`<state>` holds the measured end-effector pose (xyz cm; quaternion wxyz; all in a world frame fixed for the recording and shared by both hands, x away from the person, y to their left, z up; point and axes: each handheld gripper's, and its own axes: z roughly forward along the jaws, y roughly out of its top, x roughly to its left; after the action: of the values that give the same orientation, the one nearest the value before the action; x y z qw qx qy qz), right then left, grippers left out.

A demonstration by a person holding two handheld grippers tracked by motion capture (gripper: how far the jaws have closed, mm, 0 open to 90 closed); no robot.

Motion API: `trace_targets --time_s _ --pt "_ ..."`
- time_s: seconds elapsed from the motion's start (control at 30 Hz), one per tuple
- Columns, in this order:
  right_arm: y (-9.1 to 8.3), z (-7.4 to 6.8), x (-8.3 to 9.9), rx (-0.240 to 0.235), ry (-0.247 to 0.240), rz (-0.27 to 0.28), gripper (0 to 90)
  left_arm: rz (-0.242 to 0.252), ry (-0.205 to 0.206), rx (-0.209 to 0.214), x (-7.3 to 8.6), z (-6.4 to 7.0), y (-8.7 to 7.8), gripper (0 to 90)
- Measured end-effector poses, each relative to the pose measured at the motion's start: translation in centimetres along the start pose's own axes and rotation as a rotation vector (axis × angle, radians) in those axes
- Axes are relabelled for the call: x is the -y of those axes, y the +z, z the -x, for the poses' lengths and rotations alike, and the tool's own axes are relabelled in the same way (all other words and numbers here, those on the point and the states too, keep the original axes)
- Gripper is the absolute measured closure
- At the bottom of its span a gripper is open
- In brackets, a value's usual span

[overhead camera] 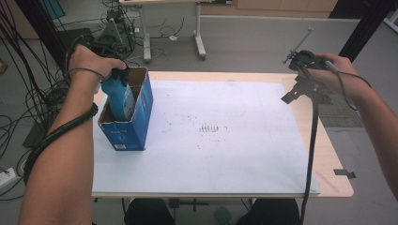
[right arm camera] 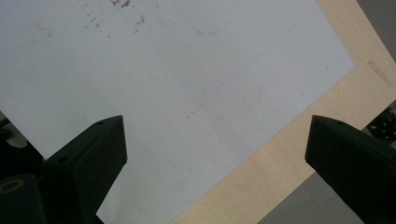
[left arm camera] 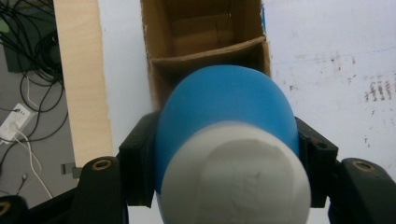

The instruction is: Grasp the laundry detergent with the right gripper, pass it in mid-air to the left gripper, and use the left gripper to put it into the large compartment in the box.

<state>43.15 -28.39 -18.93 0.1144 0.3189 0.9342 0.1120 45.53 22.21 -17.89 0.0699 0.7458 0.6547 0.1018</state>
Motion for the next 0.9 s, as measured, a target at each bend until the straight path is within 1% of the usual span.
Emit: trace_targets --time_s 0.17,0.33,0.57,0.73,0.9 --pt "0.1 0.0 -0.1 -0.003 -0.002 0.002 5.4 -0.016 -0.007 0.008 0.3 -0.2 1.2 37.7" --pt "0.3 -0.2 -0.1 -0.009 -0.002 0.005 5.4 -0.027 -0.013 0.005 0.6 -0.2 2.4 37.6" --pt "0.6 -0.3 -0.2 -0.008 -0.001 -0.002 5.4 -0.025 -0.008 0.0 0.9 0.0 3.6 37.6" --pt "0.5 -0.4 -0.3 -0.006 -0.004 0.0 5.5 -0.024 -0.018 -0.007 1.1 0.1 4.5 37.7" --pt "0.5 -0.3 -0.2 -0.005 -0.001 0.001 5.6 -0.032 -0.024 -0.001 1.3 0.1 5.3 37.7"
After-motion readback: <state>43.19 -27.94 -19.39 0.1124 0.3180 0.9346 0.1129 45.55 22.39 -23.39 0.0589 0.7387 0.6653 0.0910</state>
